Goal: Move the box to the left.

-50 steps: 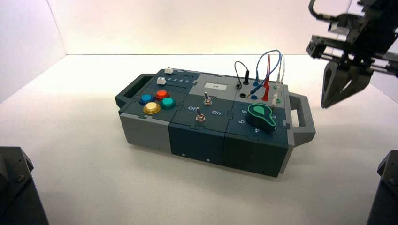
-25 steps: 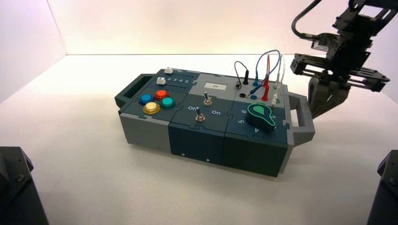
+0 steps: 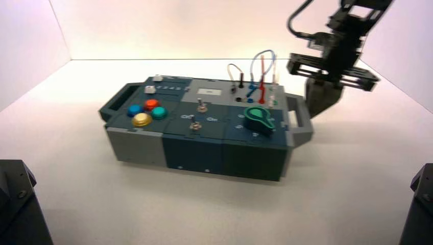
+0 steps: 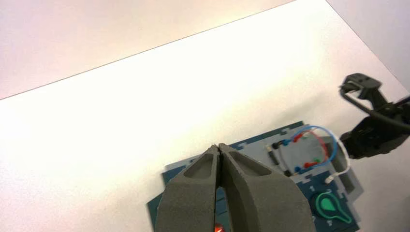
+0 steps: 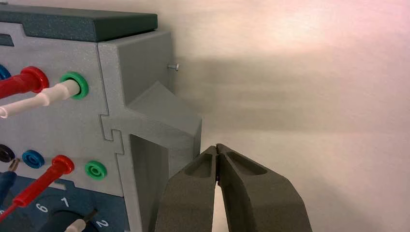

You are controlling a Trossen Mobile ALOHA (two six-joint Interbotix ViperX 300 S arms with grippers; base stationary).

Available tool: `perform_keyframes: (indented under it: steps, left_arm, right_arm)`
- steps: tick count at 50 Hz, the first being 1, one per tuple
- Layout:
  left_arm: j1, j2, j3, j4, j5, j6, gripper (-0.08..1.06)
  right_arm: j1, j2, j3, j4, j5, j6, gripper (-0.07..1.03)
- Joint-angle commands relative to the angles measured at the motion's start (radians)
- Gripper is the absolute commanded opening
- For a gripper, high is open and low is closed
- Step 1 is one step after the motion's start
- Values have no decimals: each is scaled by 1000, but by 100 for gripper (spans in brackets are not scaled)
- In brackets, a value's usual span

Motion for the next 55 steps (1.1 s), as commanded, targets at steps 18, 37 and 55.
perform_keyframes:
  steps: [18,37,55]
  left_arm:
    - [18,-14,-21,0,-3,5,-3]
    - [20,-29,-15,2,2,5,-3]
    - [31,-46,-9,2,0,5,-3]
  right_arm:
    - [238,106,-156,78,35,8,-2]
    - [324,137,-279,89,97,8,-2]
    - [402,156,-350,95,140,9,-2]
